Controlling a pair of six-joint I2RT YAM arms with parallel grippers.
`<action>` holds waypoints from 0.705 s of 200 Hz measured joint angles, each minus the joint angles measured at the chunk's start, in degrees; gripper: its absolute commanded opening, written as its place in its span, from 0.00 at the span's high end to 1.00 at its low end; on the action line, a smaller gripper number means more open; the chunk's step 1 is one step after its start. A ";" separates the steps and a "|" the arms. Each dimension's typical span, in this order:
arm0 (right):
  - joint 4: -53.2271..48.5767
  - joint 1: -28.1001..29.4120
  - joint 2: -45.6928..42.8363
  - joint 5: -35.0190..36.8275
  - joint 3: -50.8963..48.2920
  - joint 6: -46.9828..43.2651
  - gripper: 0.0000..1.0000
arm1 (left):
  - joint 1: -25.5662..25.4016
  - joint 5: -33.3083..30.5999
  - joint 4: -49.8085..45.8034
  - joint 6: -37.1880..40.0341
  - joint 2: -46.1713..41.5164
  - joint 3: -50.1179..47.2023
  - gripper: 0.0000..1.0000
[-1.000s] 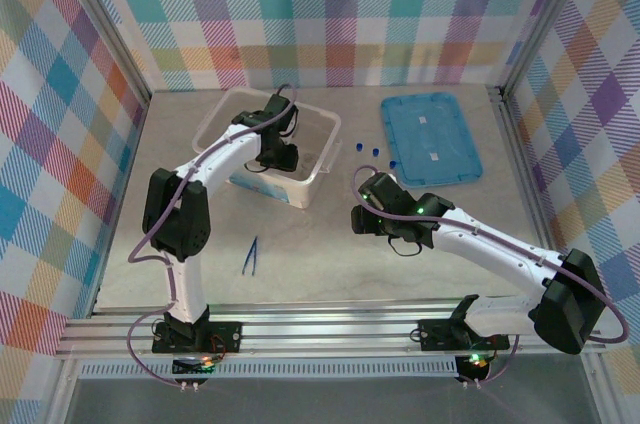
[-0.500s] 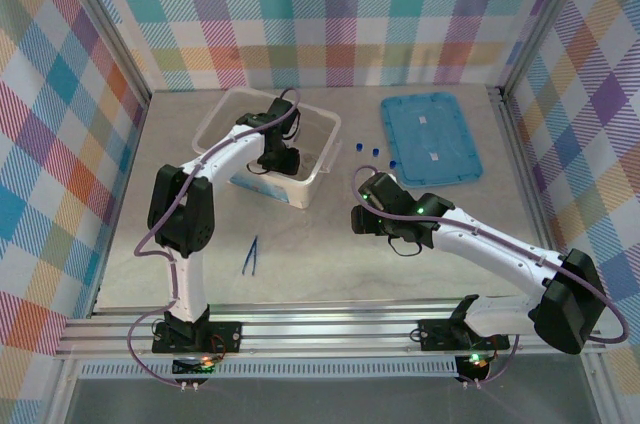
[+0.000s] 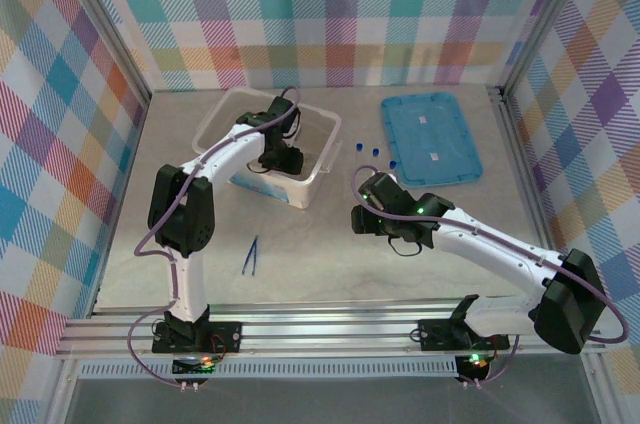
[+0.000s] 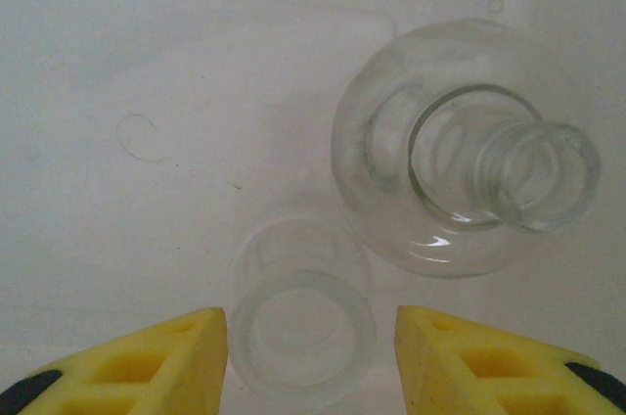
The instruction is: Organize the chemistry lab equipment
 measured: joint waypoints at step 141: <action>0.00 0.00 -0.02 0.00 0.00 0.00 0.35 | -0.26 -1.64 -2.86 -0.24 -8.50 3.34 0.33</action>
